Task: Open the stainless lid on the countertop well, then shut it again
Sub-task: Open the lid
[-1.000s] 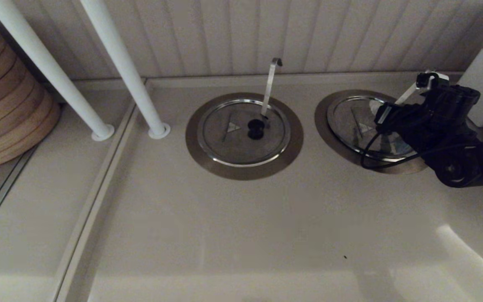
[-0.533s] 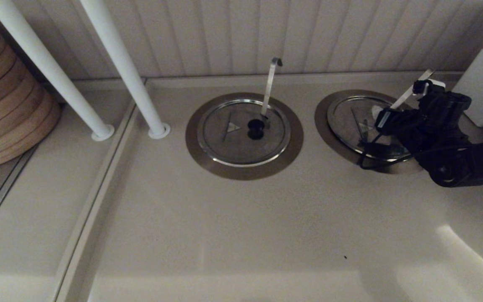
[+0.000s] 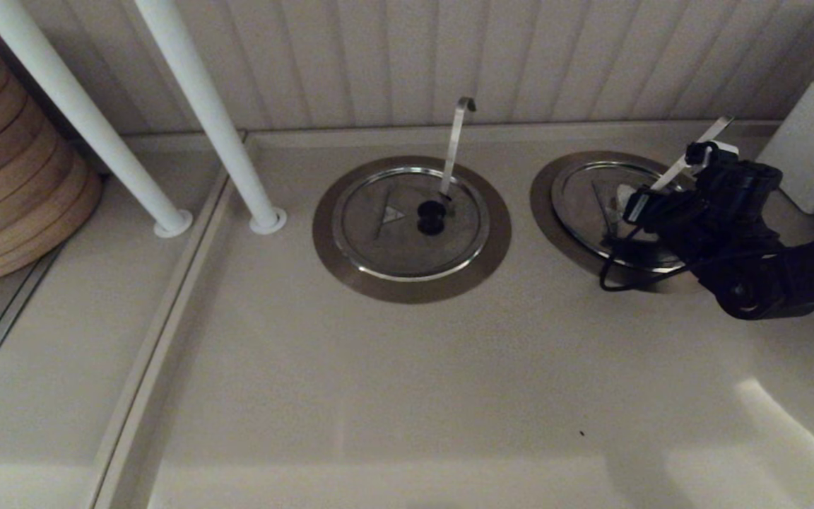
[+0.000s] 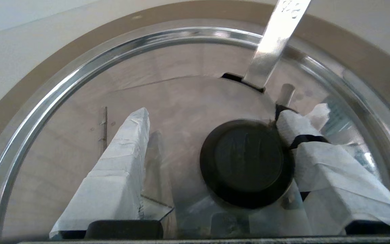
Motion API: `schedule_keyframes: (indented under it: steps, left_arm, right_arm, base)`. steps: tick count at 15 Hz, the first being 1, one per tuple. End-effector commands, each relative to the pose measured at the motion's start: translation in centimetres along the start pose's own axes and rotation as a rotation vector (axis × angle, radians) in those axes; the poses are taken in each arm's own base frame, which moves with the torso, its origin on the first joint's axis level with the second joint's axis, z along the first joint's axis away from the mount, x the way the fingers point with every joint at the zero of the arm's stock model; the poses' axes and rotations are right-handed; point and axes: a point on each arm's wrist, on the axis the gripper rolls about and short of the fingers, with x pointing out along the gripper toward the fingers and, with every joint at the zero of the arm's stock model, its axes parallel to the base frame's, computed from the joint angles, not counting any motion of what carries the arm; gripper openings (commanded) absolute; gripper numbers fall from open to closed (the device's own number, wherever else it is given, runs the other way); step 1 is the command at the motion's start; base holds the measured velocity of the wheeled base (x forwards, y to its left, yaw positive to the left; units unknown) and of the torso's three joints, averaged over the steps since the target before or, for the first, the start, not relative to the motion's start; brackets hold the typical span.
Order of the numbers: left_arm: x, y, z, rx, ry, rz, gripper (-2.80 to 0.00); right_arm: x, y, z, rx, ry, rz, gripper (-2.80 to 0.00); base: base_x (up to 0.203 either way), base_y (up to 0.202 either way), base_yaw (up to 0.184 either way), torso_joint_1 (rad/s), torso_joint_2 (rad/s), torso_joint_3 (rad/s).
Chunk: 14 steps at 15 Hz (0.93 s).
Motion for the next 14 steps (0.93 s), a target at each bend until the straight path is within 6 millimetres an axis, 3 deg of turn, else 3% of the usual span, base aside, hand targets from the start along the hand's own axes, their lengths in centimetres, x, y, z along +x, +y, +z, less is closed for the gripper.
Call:
schedule_keyframes:
  steps: [1,14]
  left_arm:
    - [0.0,0.0,0.0,0.0,0.001,0.0,-2.8]
    - [0.0,0.0,0.0,0.0,0.001,0.001,-2.8]
  right_arm:
    - [-0.2,0.4,0.2,0.004,-0.006,0.014,0.0]
    - [-1.5,1.4,2.3,0.023,-0.051,0.044,0.0]
  base:
    - [0.0,0.0,0.0,0.0,0.0,0.0]
    - [0.0,0.0,0.0,0.0,0.0,0.0]
